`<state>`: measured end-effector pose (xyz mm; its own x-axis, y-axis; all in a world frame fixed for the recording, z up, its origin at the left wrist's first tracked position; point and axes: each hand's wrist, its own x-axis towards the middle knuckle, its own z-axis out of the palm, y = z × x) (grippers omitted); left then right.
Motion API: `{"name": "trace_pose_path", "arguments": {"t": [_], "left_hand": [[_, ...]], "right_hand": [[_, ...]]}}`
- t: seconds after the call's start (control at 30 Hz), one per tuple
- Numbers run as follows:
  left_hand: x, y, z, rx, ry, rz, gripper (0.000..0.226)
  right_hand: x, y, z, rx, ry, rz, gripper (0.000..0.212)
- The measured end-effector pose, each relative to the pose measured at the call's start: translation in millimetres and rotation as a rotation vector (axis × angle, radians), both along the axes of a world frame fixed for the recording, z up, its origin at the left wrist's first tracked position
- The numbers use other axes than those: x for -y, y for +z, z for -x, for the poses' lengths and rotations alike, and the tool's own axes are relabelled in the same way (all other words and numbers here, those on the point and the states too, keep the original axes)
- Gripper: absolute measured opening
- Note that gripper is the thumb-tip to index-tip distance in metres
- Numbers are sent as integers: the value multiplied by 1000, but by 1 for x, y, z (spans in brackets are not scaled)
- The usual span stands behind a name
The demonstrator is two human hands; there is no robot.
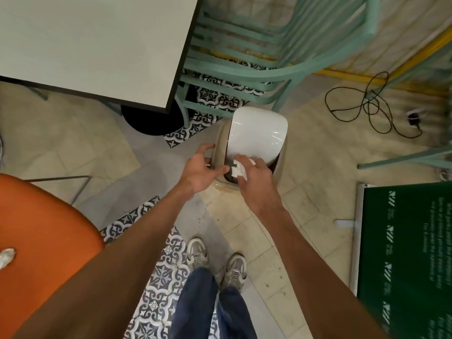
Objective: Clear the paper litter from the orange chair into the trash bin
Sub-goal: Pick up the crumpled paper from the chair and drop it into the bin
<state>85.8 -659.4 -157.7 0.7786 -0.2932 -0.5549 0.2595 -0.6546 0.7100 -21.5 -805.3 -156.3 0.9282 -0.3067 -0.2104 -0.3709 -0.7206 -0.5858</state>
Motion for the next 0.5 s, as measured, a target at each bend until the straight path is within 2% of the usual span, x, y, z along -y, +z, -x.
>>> {"name": "trace_pose_path", "arguments": {"t": [0.2,0.3,0.5], "left_hand": [[-1,-2,3,21,15,17,84],[-1,-5,3,20,32,22,86],[5,-11,1,5,46,21,89]], "right_hand": [[-4,-26,-32,-168,14,22,50],[-1,-40,-51,-253,64,150,54],[16,-57,-78,-397,209,476,41]]}}
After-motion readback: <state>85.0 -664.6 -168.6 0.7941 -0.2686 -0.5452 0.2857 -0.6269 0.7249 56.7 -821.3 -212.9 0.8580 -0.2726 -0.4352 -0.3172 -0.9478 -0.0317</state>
